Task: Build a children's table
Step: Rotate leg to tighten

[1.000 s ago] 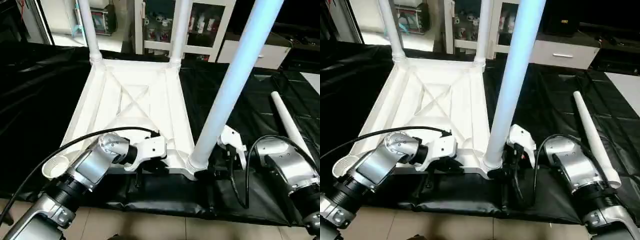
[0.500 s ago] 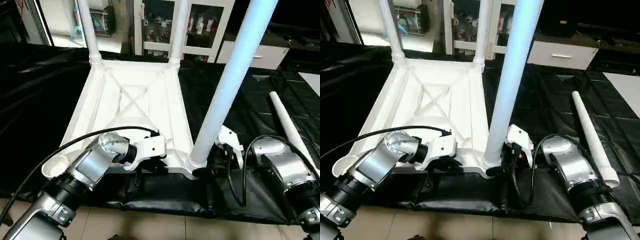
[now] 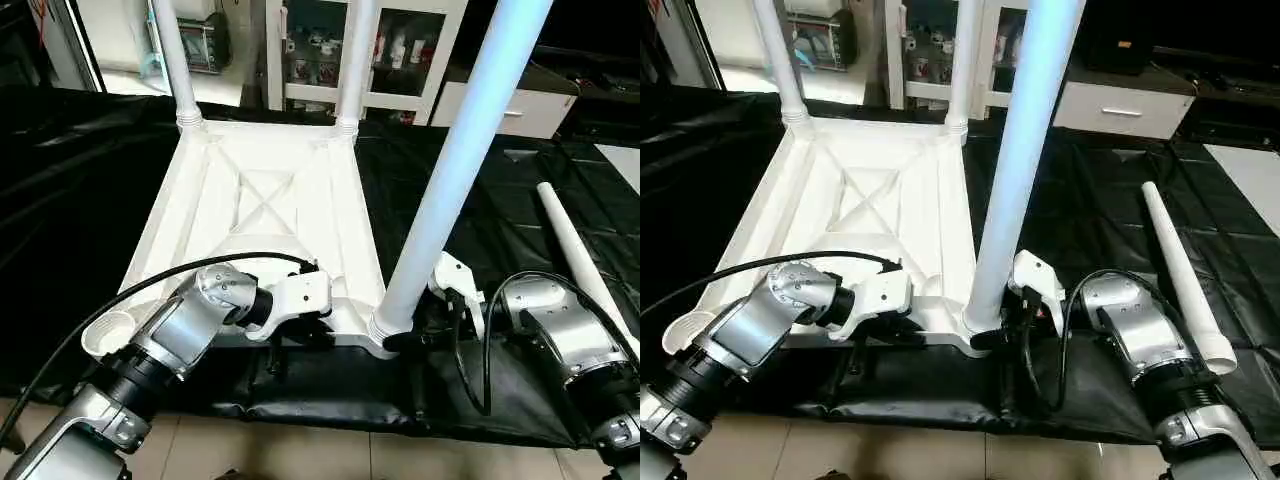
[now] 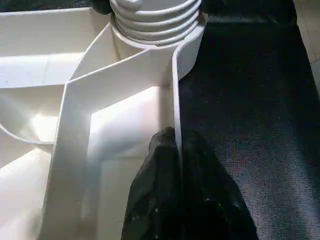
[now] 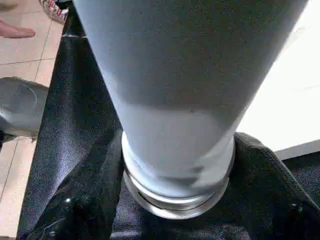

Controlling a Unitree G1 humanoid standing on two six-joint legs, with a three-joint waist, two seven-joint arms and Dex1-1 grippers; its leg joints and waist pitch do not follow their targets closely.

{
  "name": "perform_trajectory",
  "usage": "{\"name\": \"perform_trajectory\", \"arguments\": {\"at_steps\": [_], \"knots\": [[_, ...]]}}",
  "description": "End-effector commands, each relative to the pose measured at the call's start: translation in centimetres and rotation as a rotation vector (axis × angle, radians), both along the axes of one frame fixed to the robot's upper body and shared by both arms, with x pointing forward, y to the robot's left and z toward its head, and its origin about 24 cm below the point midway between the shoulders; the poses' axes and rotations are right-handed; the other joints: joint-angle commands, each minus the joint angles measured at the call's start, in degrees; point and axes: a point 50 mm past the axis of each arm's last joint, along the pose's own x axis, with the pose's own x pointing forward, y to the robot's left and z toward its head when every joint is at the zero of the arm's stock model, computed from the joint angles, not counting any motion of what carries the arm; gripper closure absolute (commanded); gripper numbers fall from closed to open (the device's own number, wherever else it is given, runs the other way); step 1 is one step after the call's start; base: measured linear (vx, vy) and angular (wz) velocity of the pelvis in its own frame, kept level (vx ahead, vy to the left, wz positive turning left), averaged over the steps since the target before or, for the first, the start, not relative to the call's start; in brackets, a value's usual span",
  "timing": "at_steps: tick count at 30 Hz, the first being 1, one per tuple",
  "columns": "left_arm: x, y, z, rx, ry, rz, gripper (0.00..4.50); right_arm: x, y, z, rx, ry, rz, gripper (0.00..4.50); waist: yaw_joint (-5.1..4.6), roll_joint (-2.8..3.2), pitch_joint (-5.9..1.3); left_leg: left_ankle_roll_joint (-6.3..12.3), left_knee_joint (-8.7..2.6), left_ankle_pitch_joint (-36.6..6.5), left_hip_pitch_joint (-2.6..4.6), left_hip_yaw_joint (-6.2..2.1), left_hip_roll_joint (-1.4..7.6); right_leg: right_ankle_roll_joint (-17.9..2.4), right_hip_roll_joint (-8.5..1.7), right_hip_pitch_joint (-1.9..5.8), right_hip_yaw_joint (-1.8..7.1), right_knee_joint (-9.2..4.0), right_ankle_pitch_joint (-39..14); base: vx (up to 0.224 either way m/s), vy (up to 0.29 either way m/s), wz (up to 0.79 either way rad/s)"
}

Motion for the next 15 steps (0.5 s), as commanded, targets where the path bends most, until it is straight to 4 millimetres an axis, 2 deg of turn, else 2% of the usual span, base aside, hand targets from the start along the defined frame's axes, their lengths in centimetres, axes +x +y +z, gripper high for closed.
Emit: {"name": "perform_trajectory", "arguments": {"at_steps": [1,5,6,7,8,10,11,12,13,14,15], "knots": [[-1.0,-1.2,-0.8,0.025,0.036,-0.084,4.5,0.1,1.3,0.4,0.032,-0.029,0.045,1.78,-0.26,-0.26,-3.67,2.45,-4.39,-10.5,0.36,-1.44,3.5,-12.31,-3.81,2.59,2.95,-3.35,-17.89,0.0,0.0,0.0],[-0.6,-1.1,-0.8,0.008,0.039,-0.016,4.5,1.2,1.6,-0.1,0.094,-0.045,-0.182,1.78,-0.47,-0.21,-3.51,1.91,-4.55,-11.29,0.24,-1.49,3.46,-11.9,-3.82,2.57,2.97,-3.53,-19.28,0.0,0.0,0.0],[-0.6,-1.1,-0.8,0.008,0.039,-0.016,4.5,1.2,1.6,-0.1,0.094,-0.045,-0.182,1.78,-0.8,-0.26,-3.47,1.26,-4.63,-12.38,0.34,-1.59,3.4,-11.33,-3.8,2.45,2.88,-3.73,-21.1,0.0,0.0,0.0],[0.5,-1.4,-0.8,-0.013,0.02,0.11,4.5,2.0,1.6,-0.9,0.111,-0.027,-0.364,1.78,-1.38,-0.24,-3.26,0.37,-4.77,-13.92,0.25,-1.66,3.32,-10.61,-3.66,2.31,2.79,-4.04,-23.42,0.0,0.0,0.0],[0.7,-1.5,-0.9,-0.017,0.016,0.136,4.5,2.2,1.6,-1.1,0.113,-0.021,-0.4,1.78,-1.6,-0.23,-3.25,-0.1,-4.72,-14.97,0.42,-1.72,3.23,-10.23,-3.64,2.2,2.72,-4.21,-24.86,-0.055,-0.001,-0.04],[1.9,-1.9,-0.9,-0.027,-0.004,0.276,4.5,2.4,2.0,-2.0,0.126,-0.002,-0.539,1.78,-2.46,-0.37,-3.21,-1.09,-4.8,-17.08,0.16,-2.25,3.15,-7.98,-3.85,2.41,2.32,-4.77,-29.64,0.0,0.0,0.0],[2.4,-2.1,-0.9,-0.031,-0.001,0.343,4.5,2.4,2.5,-2.4,0.147,0.022,-0.581,1.78,-2.86,-0.29,-3.27,-1.25,-4.65,-18.01,0.26,-2.3,3.03,-7.34,-3.94,2.16,2.19,-5.13,-31.25,0.0,0.0,0.0],[2.4,-2.1,-0.9,-0.031,-0.001,0.343,4.5,2.4,2.5,-2.4,0.147,0.022,-0.581,1.78,-2.8,-0.3,-3.39,-1.3,-4.6,-18.1,0.36,-2.41,3.08,-7.21,-4.07,2.28,2.14,-5.19,-31.22,0.0,0.0,0.0],[2.9,-2.2,-0.9,-0.031,-0.005,0.404,4.5,2.5,2.9,-2.6,0.159,0.028,-0.634,1.79,-3.24,-0.08,-3.45,-0.8,-4.72,-17.76,-0.23,-2.53,3.05,-7.16,-4.12,2.53,2.14,-5.0,-30.32,0.0,0.0,0.0],[3.4,-2.3,-0.8,-0.031,-0.014,0.47,4.5,2.6,3.4,-2.9,0.163,0.034,-0.687,1.8,-3.21,-0.07,-3.43,-0.62,-4.83,-17.42,-0.3,-2.64,3.07,-6.94,-4.03,2.63,1.94,-5.2,-30.25,0.0,0.0,0.0],[3.4,-2.3,-0.8,-0.031,-0.014,0.47,4.5,2.6,3.4,-2.9,0.163,0.034,-0.687,1.8,-3.16,-0.03,-3.42,-0.51,-4.66,-17.62,0.14,-2.44,3.01,-6.99,-3.98,2.11,1.97,-5.5,-29.92,0.0,0.0,0.0]]}}
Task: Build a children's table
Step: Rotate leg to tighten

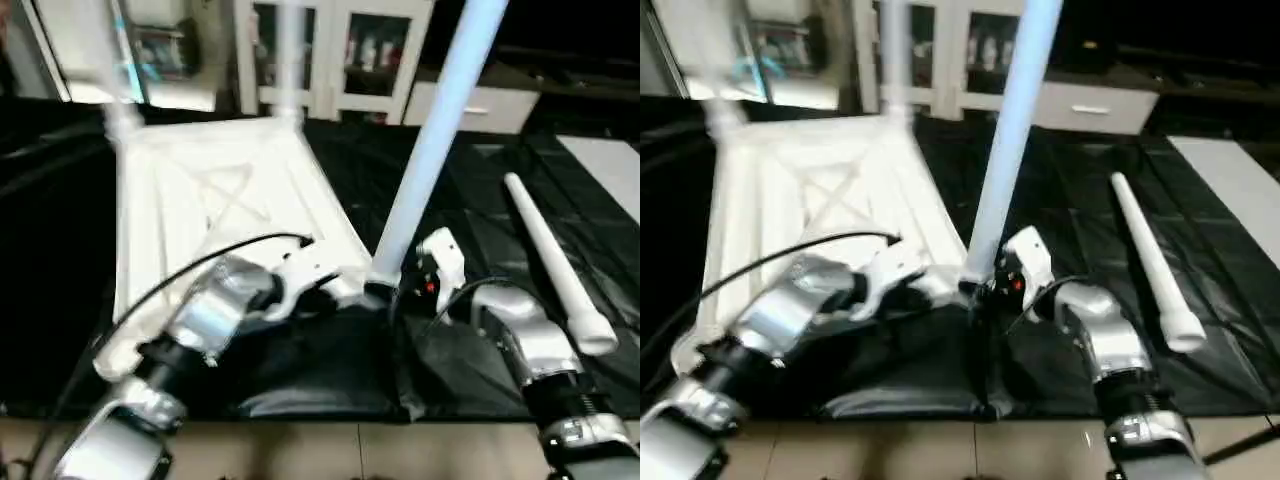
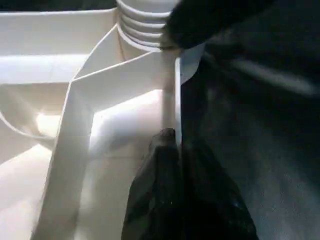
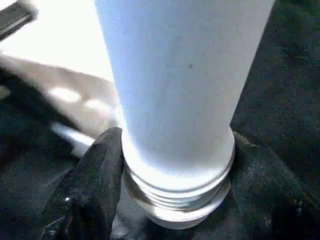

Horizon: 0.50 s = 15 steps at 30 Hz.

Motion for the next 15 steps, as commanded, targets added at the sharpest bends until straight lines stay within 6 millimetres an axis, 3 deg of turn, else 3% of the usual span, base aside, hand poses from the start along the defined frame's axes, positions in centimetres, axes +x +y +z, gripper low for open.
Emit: {"name": "perform_trajectory", "arguments": {"at_steps": [1,4,5,6,7,8,11,15], "knots": [[0.7,-0.3,-0.3,0.013,-0.008,0.105,4.5,0.1,1.4,-0.7,0.012,0.035,-0.062,1.8,0.25,0.6,-3.31,-0.38,-4.95,-17.63,0.21,-1.98,2.97,-7.77,-4.09,2.04,2.55,-4.92,-28.44,0.0,0.0,0.0],[1.4,-0.7,-0.1,0.005,-0.037,0.185,4.5,0.5,1.9,-1.0,-0.004,0.029,-0.158,1.8,0.15,0.39,-3.4,-0.39,-4.98,-16.63,0.07,-1.88,2.86,-8.64,-3.93,2.12,2.47,-4.75,-25.93,0.0,0.0,0.0],[2.1,-1.1,0.1,0.004,-0.078,0.259,4.5,1.0,2.5,-1.3,-0.024,0.026,-0.265,1.8,0.25,0.42,-3.48,-0.29,-4.98,-16.45,0.1,-1.92,2.86,-8.72,-3.94,2.23,2.41,-4.69,-25.67,0.0,0.0,0.0],[2.9,-1.9,0.5,-0.018,-0.142,0.368,4.5,1.4,4.3,-1.5,-0.036,0.015,-0.343,1.8,0.07,0.89,-3.37,-0.51,-4.96,-16.42,0.14,-1.78,2.76,-9.05,-3.71,1.9,2.5,-4.72,-24.6,0.0,0.0,0.0],[3.0,-2.0,0.5,-0.02,-0.148,0.377,4.5,1.4,4.5,-1.5,-0.037,0.013,-0.347,1.8,-0.3,0.76,-3.46,-1.31,-4.91,-17.16,0.31,-1.81,2.72,-9.17,-3.7,1.73,2.39,-4.76,-24.99,0.0,0.0,0.0],[3.4,-2.4,0.8,-0.027,-0.18,0.416,4.5,1.5,5.8,-1.5,-0.039,-0.002,-0.348,1.8,-0.09,0.45,-3.62,-1.04,-4.86,-17.19,0.46,-1.78,2.64,-9.1,-3.74,1.9,2.33,-4.84,-24.57,0.0,0.0,0.0],[3.5,-2.4,0.9,-0.024,-0.185,0.427,4.5,1.5,6.4,-1.0,-0.029,-0.03,-0.339,1.8,0.31,0.63,-3.62,0.64,-4.92,-15.02,0.11,-1.59,2.7,-9.68,-3.78,2.13,2.63,-4.41,-21.07,0.0,0.0,0.0],[3.6,-2.0,0.7,-0.006,-0.19,0.419,4.5,1.5,6.5,-0.5,0.004,-0.077,-0.312,1.8,0.79,0.53,-3.97,3.37,-4.65,-9.08,-0.06,-1.15,2.65,-12.19,-3.83,2.58,2.85,-3.37,-13.03,0.0,0.0,0.0]]}}
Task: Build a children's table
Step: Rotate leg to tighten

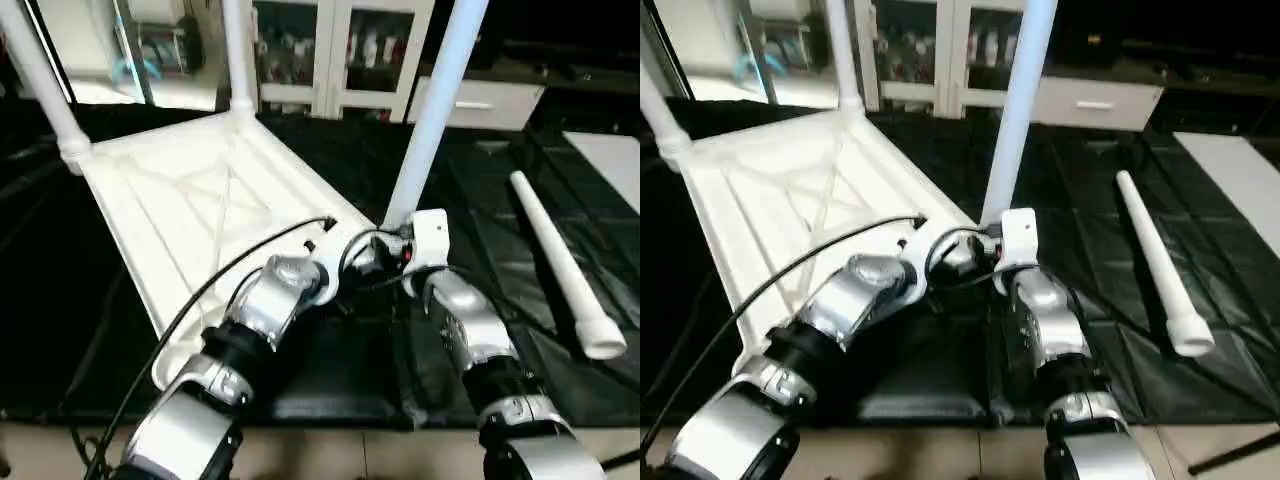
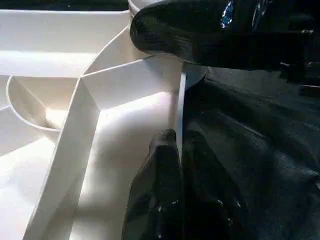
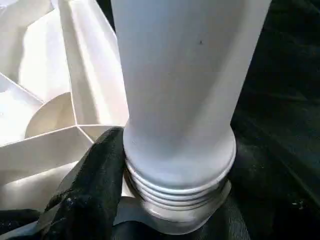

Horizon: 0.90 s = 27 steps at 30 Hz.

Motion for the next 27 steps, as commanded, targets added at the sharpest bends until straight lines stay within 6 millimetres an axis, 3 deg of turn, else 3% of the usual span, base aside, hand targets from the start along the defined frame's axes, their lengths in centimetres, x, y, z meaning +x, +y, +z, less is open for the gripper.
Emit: {"name": "perform_trajectory", "arguments": {"at_steps": [1,4,5,10,11,12,13,14,16,19,20,21,23,24,27], "knots": [[1.5,1.6,0.8,0.043,-0.107,0.139,4.5,-1.0,3.5,-0.5,0.045,-0.003,0.15,1.8,0.35,-0.23,-3.86,4.05,-4.15,-8.04,-0.13,-0.97,2.74,-12.15,-3.79,2.89,2.88,-3.3,-12.54,0.0,0.0,0.0],[1.5,1.6,0.7,0.05,-0.112,0.126,4.5,-1.2,3.5,-0.2,0.077,-0.027,0.186,1.8,0.48,-0.06,-3.72,4.63,-4.2,-8.08,-0.01,-0.93,2.82,-12.26,-3.81,2.86,2.83,-3.51,-13.84,0.0,0.0,0.0],[1.5,1.6,0.7,0.054,-0.112,0.115,4.5,-1.3,3.5,0.0,0.089,-0.035,0.204,1.45,0.51,-0.05,-3.61,4.31,-4.29,-9.26,0.03,-0.97,2.91,-11.8,-3.84,2.83,2.78,-3.75,-15.98,0.0,0.0,0.0],[1.2,1.9,0.5,0.067,-0.11,0.078,4.5,-1.7,2.6,0.7,0.103,-0.079,0.227,1.0,0.56,0.08,-3.48,3.97,-4.57,-10.91,-0.14,-1.18,2.95,-10.39,-3.69,2.91,2.73,-3.92,-17.83,0.0,0.0,0.0],[1.1,2.0,0.4,0.072,-0.108,0.053,4.5,-2.0,2.1,1.0,0.102,-0.092,0.237,0.85,-0.26,0.01,-3.59,3.75,-4.88,-10.63,-1.48,-1.85,3.03,-8.53,-3.92,3.97,2.46,-3.68,-18.93,0.0,0.0,0.0],[0.8,2.0,0.2,0.072,-0.107,0.0,4.5,-2.1,1.3,1.3,0.1,-0.106,0.241,0.72,-0.36,-0.12,-3.63,3.75,-4.84,-10.45,-1.25,-1.87,3.06,-8.33,-3.9,3.73,2.46,-3.94,-18.94,0.0,0.0,0.0],[0.5,2.1,0.0,0.072,-0.096,-0.041,4.5,-2.2,0.6,1.6,0.095,-0.115,0.248,0.65,-0.43,-0.16,-3.51,3.83,-4.64,-11.26,-0.61,-1.68,3.05,-8.8,-3.88,3.03,2.59,-4.24,-19.72,0.0,0.0,0.0],[-0.2,2.2,-0.2,0.067,-0.091,-0.131,4.5,-2.4,-0.5,2.0,0.077,-0.121,0.274,0.61,-0.04,-0.2,-3.61,4.09,-4.48,-10.53,-0.22,-1.6,3.2,-9.75,-4.07,2.95,2.78,-4.15,-18.69,0.0,0.0,0.0],[-0.8,2.5,-0.6,0.07,-0.052,-0.182,4.5,-2.6,-1.5,2.4,0.039,-0.129,0.313,0.41,0.4,-0.07,-3.41,4.56,-4.5,-9.22,-0.14,-1.28,3.42,-10.96,-3.75,2.66,2.89,-3.67,-15.98,0.0,0.0,0.0],[-2.0,3.1,-1.3,0.086,0.0,-0.291,4.5,-3.3,-3.2,2.9,-0.031,-0.125,0.488,0.2,0.76,-0.01,-3.31,3.77,-4.58,-11.33,0.04,-1.26,3.41,-11.06,-3.8,2.74,2.83,-3.71,-17.81,0.0,0.0,0.0],[-2.2,3.2,-1.4,0.086,0.011,-0.302,4.5,-3.6,-3.7,3.1,-0.038,-0.117,0.535,0.1,0.99,0.02,-3.13,3.7,-4.56,-11.96,0.35,-1.09,3.55,-11.13,-3.78,2.34,3.03,-3.89,-17.99,0.0,0.0,0.0],[-2.4,3.3,-1.5,0.084,0.016,-0.315,4.5,-3.9,-4.0,3.3,-0.043,-0.113,0.57,0.1,0.95,-0.24,-3.1,3.86,-4.58,-12.27,0.31,-1.01,3.46,-11.11,-3.7,2.37,3.05,-3.96,-18.32,0.0,0.0,0.0],[-2.9,3.8,-1.7,0.088,0.027,-0.368,4.5,-4.9,-5.4,3.9,-0.09,-0.084,0.702,0.1,1.48,-0.17,-3.08,4.19,-4.63,-12.31,0.36,-1.08,3.59,-10.79,-3.79,2.39,3.13,-3.92,-18.34,0.0,0.0,0.0],[-3.2,4.0,-1.7,0.086,0.036,-0.391,4.5,-5.5,-6.0,4.3,-0.112,-0.063,0.768,0.1,1.57,-0.51,-3.1,4.3,-4.61,-12.25,0.34,-1.1,3.63,-10.68,-3.76,2.54,3.08,-3.88,-18.31,0.0,0.0,0.0],[-4.0,4.2,-1.4,0.049,0.046,-0.491,4.5,-6.5,-7.4,4.8,-0.151,0.007,0.878,0.1,1.97,-0.58,-3.01,4.59,-4.62,-12.07,0.3,-1.08,3.7,-10.69,-3.93,2.56,3.24,-3.86,-19.33,0.0,0.0,0.0]]}}
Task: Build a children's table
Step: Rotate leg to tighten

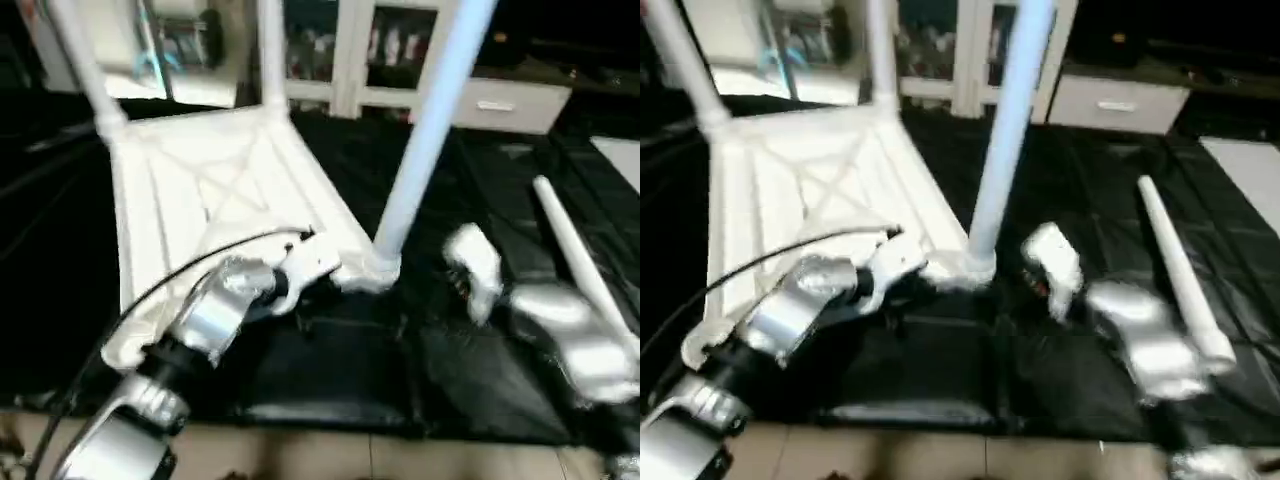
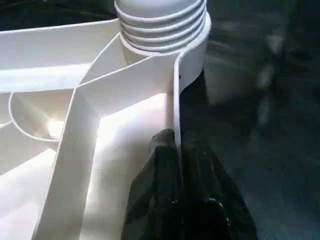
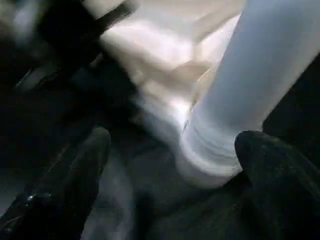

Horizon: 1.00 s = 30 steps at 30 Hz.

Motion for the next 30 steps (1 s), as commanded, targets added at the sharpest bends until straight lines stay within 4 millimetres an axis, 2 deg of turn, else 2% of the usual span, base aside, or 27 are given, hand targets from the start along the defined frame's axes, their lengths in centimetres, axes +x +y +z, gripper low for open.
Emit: {"name": "perform_trajectory", "arguments": {"at_steps": [1,3,7,9,15,23,26,28,29,30], "knots": [[-1.6,-0.9,-1.5,0.013,0.087,-0.11,4.5,-0.3,0.1,0.6,0.002,0.013,0.06,0.1,0.0,-0.79,-3.25,4.51,-4.52,-11.9,0.22,-1.13,3.64,-10.87,-4.0,2.7,3.14,-3.71,-19.34,0.0,0.0,0.0],[-2.5,-1.0,-1.1,-0.011,0.114,-0.206,4.5,-0.9,-0.2,0.7,-0.013,0.066,0.144,0.1,0.04,-0.81,-3.21,4.01,-4.53,-12.33,0.27,-1.22,3.69,-10.72,-4.12,2.54,3.11,-3.85,-20.98,0.0,0.0,0.0],[-2.8,-1.1,-1.0,-0.006,0.117,-0.246,4.5,-1.1,-0.1,0.6,-0.032,0.09,0.199,0.1,0.28,-0.8,-3.19,3.82,-4.54,-12.08,0.58,-1.09,3.88,-11.46,-4.04,2.27,3.26,-3.69,-19.52,0.0,0.0,0.0],[-3.3,-1.2,-0.8,-0.015,0.13,-0.284,4.5,-0.8,0.2,0.6,-0.04,0.088,0.223,0.1,0.29,-1.02,-3.22,3.62,-4.56,-11.38,0.26,-1.06,3.78,-11.68,-4.02,2.52,3.3,-3.45,-18.82,0.0,0.0,0.0],[-3.6,-1.0,-0.6,-0.01,0.141,-0.314,4.5,-0.3,1.0,0.0,-0.053,0.111,0.281,0.1,0.05,-1.0,-3.37,3.32,-4.39,-10.67,0.27,-1.02,3.65,-11.83,-4.05,2.49,3.31,-3.33,-18.36,0.0,0.0,0.0],[-3.8,-0.7,-0.4,-0.007,0.155,-0.328,4.5,1.4,1.2,-0.3,-0.087,0.057,0.224,0.1,-0.52,-1.13,-3.55,2.67,-4.32,-10.4,0.37,-1.01,3.6,-13.01,-3.98,2.54,3.25,-3.06,-16.75,0.0,0.0,0.0],[-3.8,-0.6,-0.3,-0.006,0.159,-0.331,4.5,1.7,1.0,-0.3,-0.09,0.05,0.217,0.1,0.1,-0.99,-3.64,3.34,-4.14,-8.8,0.97,-0.6,3.69,-14.3,-3.71,2.24,3.41,-2.73,-13.05,0.0,0.0,0.0],[-3.9,-0.5,-0.3,-0.007,0.163,-0.334,4.5,1.8,0.7,-0.1,-0.082,0.045,0.21,0.1,0.65,-1.02,-3.69,3.99,-4.12,-6.98,0.67,-0.55,3.71,-14.79,-3.67,2.65,3.41,-2.19,-10.7,0.0,0.0,0.0],[-4.0,-0.5,-0.2,-0.008,0.164,-0.335,4.5,1.9,0.7,0.0,-0.077,0.043,0.209,0.1,0.77,-0.84,-3.66,4.02,-4.13,-6.96,0.7,-0.54,3.73,-14.8,-3.71,2.61,3.44,-2.17,-10.59,0.0,0.0,0.0],[-4.0,-0.5,-0.2,-0.008,0.165,-0.336,4.5,1.9,0.7,0.0,-0.07,0.045,0.21,0.1,0.75,-0.92,-3.63,4.02,-4.14,-7.29,0.66,-0.52,3.67,-14.69,-3.67,2.65,3.43,-2.27,-10.89,0.0,0.0,0.0]]}}
